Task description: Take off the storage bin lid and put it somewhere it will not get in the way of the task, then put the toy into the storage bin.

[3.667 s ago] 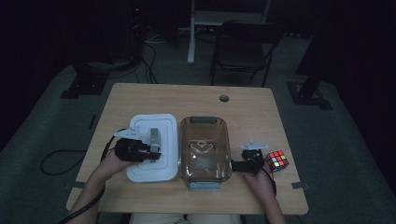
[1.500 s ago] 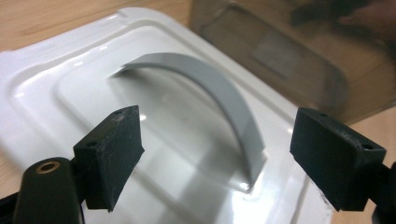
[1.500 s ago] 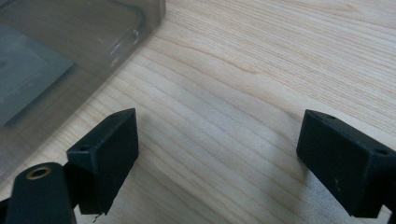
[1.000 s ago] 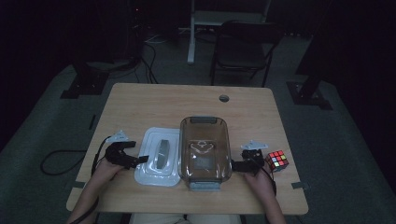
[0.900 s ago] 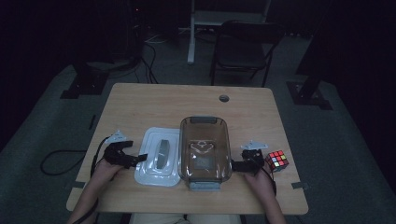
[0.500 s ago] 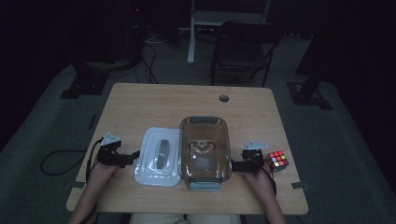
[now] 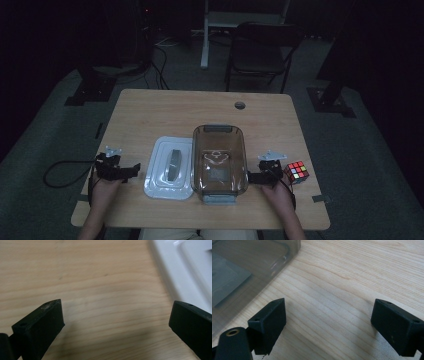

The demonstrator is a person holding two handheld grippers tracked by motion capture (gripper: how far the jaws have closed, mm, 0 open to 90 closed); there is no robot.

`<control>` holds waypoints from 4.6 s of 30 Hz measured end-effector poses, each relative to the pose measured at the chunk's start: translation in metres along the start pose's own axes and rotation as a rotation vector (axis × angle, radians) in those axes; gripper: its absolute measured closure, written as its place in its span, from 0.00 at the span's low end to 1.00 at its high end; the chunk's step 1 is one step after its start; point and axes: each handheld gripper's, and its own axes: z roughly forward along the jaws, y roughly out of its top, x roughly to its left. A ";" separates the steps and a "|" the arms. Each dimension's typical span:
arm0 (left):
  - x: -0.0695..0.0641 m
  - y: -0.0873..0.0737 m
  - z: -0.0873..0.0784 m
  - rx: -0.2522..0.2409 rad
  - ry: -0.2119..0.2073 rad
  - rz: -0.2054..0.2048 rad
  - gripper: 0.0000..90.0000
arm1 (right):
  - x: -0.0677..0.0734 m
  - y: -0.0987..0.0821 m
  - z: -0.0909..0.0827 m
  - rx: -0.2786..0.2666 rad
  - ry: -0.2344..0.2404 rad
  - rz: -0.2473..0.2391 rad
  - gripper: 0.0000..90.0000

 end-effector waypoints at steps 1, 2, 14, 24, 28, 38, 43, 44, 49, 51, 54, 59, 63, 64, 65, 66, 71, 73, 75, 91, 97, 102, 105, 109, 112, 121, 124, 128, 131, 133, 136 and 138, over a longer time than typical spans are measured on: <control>0.001 -0.001 0.000 0.005 0.012 -0.011 0.01 | 0.000 0.000 0.000 0.000 0.000 0.000 0.14; 0.001 -0.002 0.001 0.016 0.016 -0.010 0.01 | 0.000 0.000 0.000 0.000 0.000 0.000 0.14; 0.002 -0.008 0.006 0.001 0.017 0.023 0.01 | 0.000 0.000 0.000 0.000 0.000 0.000 0.14; 0.002 -0.009 0.007 -0.014 0.015 0.023 0.01 | 0.000 0.000 0.000 0.000 -0.002 0.002 0.14; 0.002 -0.009 0.007 -0.014 0.020 0.017 0.01 | 0.001 0.000 0.000 0.000 -0.012 0.012 0.14; 0.002 -0.010 0.007 -0.017 0.021 0.014 0.01 | 0.005 0.005 -0.001 0.053 -0.003 0.002 0.13; 0.002 -0.010 0.007 -0.017 0.021 0.015 0.01 | 0.007 0.007 -0.002 0.073 -0.001 0.010 0.13; 0.002 -0.010 0.007 -0.017 0.021 0.014 0.01 | 0.008 0.007 -0.003 0.076 0.005 0.010 0.14; 0.002 -0.010 0.007 -0.017 0.021 0.015 0.01 | 0.009 0.011 -0.010 0.061 -0.003 0.007 0.15; 0.002 -0.010 0.007 -0.017 0.021 0.015 0.01 | 0.009 0.013 -0.015 0.051 -0.004 0.009 0.15; 0.002 -0.010 0.007 -0.016 0.021 0.015 0.01 | 0.008 0.017 -0.024 0.023 -0.005 0.014 0.15; 0.001 -0.010 0.007 -0.016 0.022 0.014 0.01 | 0.004 0.021 -0.038 -0.017 -0.017 0.030 0.14; 0.001 -0.010 0.007 -0.016 0.022 0.015 0.01 | 0.001 0.025 -0.050 -0.050 -0.040 0.038 0.14; 0.001 -0.010 0.007 -0.017 0.022 0.014 0.01 | 0.000 0.025 -0.052 -0.057 -0.044 0.043 0.14; 0.001 -0.010 0.007 -0.017 0.022 0.014 0.01 | -0.002 0.025 -0.054 -0.061 -0.046 0.045 0.14; 0.001 -0.010 0.007 -0.016 0.022 0.014 0.01 | -0.004 0.026 -0.057 -0.064 -0.055 0.047 0.14; 0.001 -0.010 0.007 -0.015 0.024 0.014 0.01 | -0.010 0.026 -0.064 -0.076 -0.088 0.048 0.14; 0.001 -0.010 0.007 -0.015 0.024 0.013 0.01 | -0.013 0.025 -0.066 -0.082 -0.103 0.059 0.14; 0.001 -0.010 0.007 -0.015 0.024 0.013 0.01 | -0.017 0.023 -0.068 -0.085 -0.120 0.063 0.14; 0.001 -0.009 0.007 -0.016 0.022 0.015 0.01 | -0.053 -0.003 -0.087 -0.093 -0.212 0.141 0.14; 0.001 -0.009 0.007 -0.016 0.022 0.015 0.01 | -0.063 -0.019 -0.091 -0.064 -0.241 0.171 0.14; 0.001 -0.009 0.007 -0.016 0.022 0.015 0.01 | -0.070 -0.035 -0.092 -0.046 -0.257 0.203 0.14; 0.001 -0.009 0.007 -0.013 0.021 0.017 0.01 | -0.072 -0.043 -0.091 -0.035 -0.249 0.225 0.14; 0.001 -0.009 0.007 -0.014 0.020 0.017 0.01 | -0.073 -0.052 -0.090 -0.035 -0.231 0.252 0.15; 0.001 -0.009 0.007 -0.014 0.020 0.017 0.01 | -0.073 -0.056 -0.089 -0.024 -0.227 0.257 0.15; 0.001 -0.009 0.007 -0.015 0.020 0.017 0.01 | -0.074 -0.066 -0.084 -0.001 -0.207 0.279 0.21; 0.001 -0.009 0.007 -0.014 0.020 0.017 0.01 | -0.073 -0.068 -0.082 0.002 -0.196 0.285 0.24; 0.001 -0.009 0.007 -0.014 0.020 0.017 0.01 | -0.074 -0.069 -0.082 -0.001 -0.190 0.284 0.36; 0.001 -0.009 0.007 -0.015 0.020 0.017 0.01 | -0.073 -0.068 -0.084 -0.003 -0.209 0.271 0.37; 0.001 -0.009 0.007 -0.014 0.020 0.017 0.01 | -0.074 -0.067 -0.085 0.003 -0.210 0.261 0.37; 0.001 -0.009 0.007 -0.014 0.020 0.017 0.01 | -0.073 -0.065 -0.086 0.006 -0.208 0.254 0.37; 0.001 -0.009 0.007 -0.014 0.020 0.017 0.01 | -0.072 -0.063 -0.087 0.005 -0.200 0.243 0.37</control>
